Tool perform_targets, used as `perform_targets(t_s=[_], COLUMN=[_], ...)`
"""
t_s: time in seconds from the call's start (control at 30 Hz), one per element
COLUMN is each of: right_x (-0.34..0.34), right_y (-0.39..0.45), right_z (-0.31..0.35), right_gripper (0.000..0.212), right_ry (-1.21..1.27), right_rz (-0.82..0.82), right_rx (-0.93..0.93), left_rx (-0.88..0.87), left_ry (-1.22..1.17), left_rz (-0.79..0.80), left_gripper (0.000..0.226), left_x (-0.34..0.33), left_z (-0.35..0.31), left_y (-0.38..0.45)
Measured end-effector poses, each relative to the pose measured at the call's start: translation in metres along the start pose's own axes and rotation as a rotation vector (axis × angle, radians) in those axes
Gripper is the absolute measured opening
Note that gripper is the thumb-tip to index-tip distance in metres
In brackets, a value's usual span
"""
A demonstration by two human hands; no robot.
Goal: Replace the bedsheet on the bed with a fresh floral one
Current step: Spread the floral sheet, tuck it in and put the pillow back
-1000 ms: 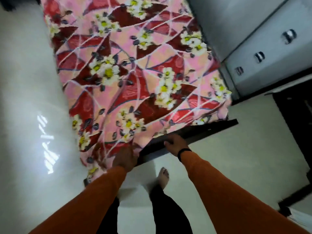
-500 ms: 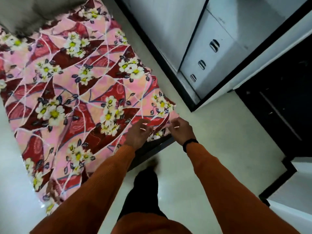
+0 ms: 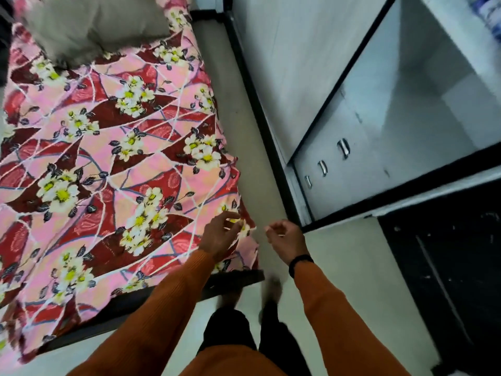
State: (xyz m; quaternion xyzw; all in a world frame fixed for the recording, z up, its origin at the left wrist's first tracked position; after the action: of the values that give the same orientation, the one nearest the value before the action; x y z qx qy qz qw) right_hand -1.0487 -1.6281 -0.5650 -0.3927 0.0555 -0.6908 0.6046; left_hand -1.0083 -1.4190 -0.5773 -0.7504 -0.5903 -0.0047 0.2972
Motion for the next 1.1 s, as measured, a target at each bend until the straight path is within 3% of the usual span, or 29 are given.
perform_targets(t_s=[0.07, 0.23, 0.4, 0.57, 0.83, 1.0, 1.1], right_x=[0.02, 0.062, 0.057, 0.027, -0.045, -0.074, -0.086], right_y=[0.032, 0.101, 0.159, 0.226, 0.378, 0.451, 0.493], right_z=[0.021, 0.086, 0.147, 0.209, 0.343, 0.443, 0.497], right_gripper=[0.007, 0.01, 0.018, 0.011, 0.013, 0.008, 0.007], right_ry=[-0.058, -0.104, -0.126, -0.066, -0.173, -0.243, -0.272], right_rz=[0.038, 0.049, 0.152, 0.212, 0.293, 0.336, 0.357], right_rx=[0.066, 0.169, 0.195, 0.18, 0.15, 0.202, 0.248], left_rx=[-0.014, -0.031, -0.056, -0.049, 0.092, 0.175, 0.148], left_ry=[-0.063, -0.184, -0.297, -0.388, -0.455, -0.555, -0.585], left_rz=[-0.082, -0.218, -0.351, -0.472, -0.622, -0.67, -0.677], left_gripper=[0.018, 0.019, 0.024, 0.01, 0.027, 0.012, 0.015], left_x=[-0.002, 0.002, 0.028, 0.07, 0.189, 0.261, 0.293], left_z=[-0.018, -0.06, -0.088, -0.108, -0.104, -0.126, -0.152], left_y=[0.023, 0.076, 0.115, 0.179, 0.321, 0.392, 0.439])
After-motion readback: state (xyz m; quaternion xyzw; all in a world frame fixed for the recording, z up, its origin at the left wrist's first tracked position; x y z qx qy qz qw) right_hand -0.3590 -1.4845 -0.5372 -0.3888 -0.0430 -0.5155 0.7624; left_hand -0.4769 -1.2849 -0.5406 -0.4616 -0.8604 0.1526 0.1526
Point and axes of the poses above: each hand's wrist, its own y-axis towards the middle knuckle, its own x-axis out of the back of the hand, z = x × y, the point moved 8 cm from there along y, towards the middle knuckle, and after that the axes turned 3 degrees about -y, right-handed, at the moved point
